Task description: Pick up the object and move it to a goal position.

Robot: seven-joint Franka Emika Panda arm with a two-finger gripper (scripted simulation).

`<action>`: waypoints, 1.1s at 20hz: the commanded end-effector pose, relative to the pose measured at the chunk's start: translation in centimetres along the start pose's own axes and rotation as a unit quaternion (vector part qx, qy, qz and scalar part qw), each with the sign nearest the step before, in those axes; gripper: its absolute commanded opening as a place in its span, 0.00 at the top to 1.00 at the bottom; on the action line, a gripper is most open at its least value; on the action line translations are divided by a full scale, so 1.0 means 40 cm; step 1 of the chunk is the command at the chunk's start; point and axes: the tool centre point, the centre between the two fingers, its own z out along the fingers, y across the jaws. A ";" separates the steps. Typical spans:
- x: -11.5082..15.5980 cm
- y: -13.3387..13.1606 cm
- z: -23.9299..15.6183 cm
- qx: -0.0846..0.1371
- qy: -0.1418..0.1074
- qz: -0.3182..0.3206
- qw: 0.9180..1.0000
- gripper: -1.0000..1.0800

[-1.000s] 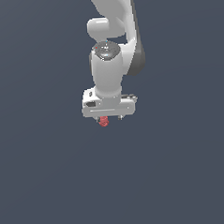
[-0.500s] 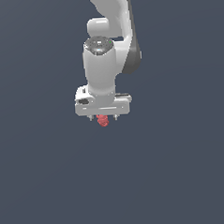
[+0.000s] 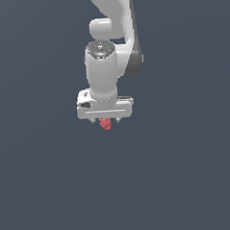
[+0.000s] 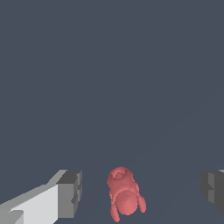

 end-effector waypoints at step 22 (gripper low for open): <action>-0.244 0.012 0.229 0.028 -0.013 -0.140 0.990 0.04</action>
